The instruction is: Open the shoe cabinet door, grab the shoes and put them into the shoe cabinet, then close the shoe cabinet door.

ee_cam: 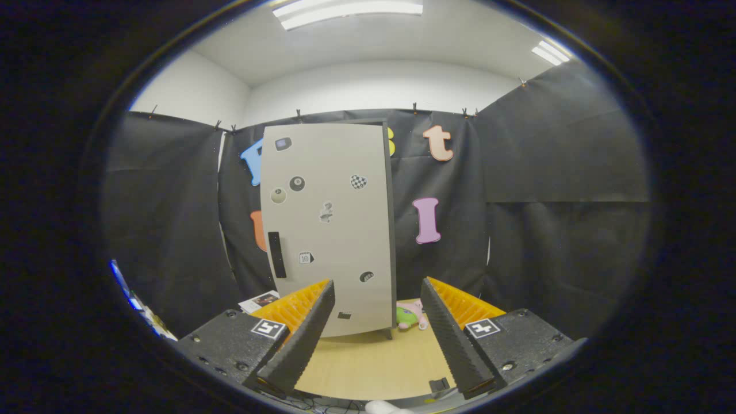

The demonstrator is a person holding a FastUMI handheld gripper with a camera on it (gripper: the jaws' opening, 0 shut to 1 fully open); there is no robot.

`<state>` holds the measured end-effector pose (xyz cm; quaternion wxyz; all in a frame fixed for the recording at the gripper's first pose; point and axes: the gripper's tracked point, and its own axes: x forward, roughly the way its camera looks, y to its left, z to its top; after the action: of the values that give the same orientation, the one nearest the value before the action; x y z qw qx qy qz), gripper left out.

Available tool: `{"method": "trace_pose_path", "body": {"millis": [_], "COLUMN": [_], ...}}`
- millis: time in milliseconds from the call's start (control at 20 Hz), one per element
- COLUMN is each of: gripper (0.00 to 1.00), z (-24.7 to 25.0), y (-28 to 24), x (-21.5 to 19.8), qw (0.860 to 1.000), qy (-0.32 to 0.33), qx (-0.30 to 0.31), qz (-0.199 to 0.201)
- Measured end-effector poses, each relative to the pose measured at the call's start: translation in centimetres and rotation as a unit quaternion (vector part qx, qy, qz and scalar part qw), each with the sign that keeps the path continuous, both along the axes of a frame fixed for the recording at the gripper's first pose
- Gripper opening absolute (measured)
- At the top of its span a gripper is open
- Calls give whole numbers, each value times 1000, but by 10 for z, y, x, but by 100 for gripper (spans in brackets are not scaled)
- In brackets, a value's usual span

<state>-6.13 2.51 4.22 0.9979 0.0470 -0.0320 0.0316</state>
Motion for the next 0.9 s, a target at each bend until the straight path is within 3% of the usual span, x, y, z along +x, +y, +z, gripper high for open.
{"method": "trace_pose_path", "body": {"millis": [900], "gripper": [99], "z": [1], "y": [1], "x": [-3], "qw": [1000], "qy": [-5], "qx": [-1], "qz": [-15]}}
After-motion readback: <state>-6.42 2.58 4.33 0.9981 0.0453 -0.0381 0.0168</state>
